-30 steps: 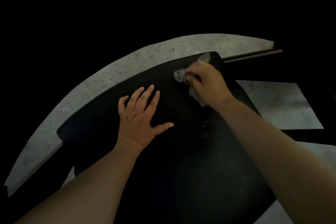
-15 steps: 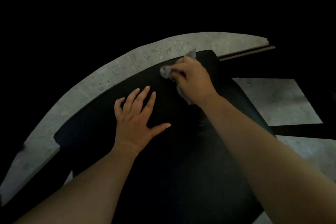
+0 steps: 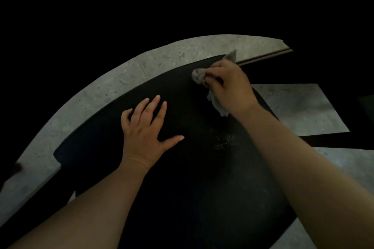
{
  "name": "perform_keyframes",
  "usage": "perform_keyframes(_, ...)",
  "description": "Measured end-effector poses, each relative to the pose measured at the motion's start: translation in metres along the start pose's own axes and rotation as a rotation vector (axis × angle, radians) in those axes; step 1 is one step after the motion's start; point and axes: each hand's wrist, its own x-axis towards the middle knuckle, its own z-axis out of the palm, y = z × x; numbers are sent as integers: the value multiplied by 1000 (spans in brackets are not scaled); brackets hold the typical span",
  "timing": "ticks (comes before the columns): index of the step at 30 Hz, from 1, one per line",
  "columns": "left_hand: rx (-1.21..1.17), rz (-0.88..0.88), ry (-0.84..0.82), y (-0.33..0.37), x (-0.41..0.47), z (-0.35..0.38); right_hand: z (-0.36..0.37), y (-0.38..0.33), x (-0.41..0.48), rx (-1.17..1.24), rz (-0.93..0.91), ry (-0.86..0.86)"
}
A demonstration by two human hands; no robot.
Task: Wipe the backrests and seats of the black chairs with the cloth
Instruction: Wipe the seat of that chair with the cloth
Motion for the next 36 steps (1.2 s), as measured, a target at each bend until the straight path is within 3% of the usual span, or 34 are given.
perform_keyframes(4, 1, 8, 10, -1, -1, 1, 16, 6, -16, 69, 34, -62)
perform_keyframes(9, 6, 7, 12, 0, -1, 0, -6, 12, -64, 105, -43, -298)
perform_keyframes(15, 25, 30, 59, 6, -3, -8, -34, 22, -85, 104, 93, 25)
perform_keyframes(19, -135, -30, 148, 26, -3, -19, -40, 35, -84, 101, 234, 231)
perform_keyframes(24, -146, -35, 91, 53, -19, -4, -32, 43, -65, 83, 225, 333)
perform_keyframes(31, -119, -28, 121, 51, -21, 6, 1, 54, -43, 88, 281, 298)
perform_keyframes(36, -103, -43, 112, 52, -20, 7, -6, 52, -89, 145, 109, 113)
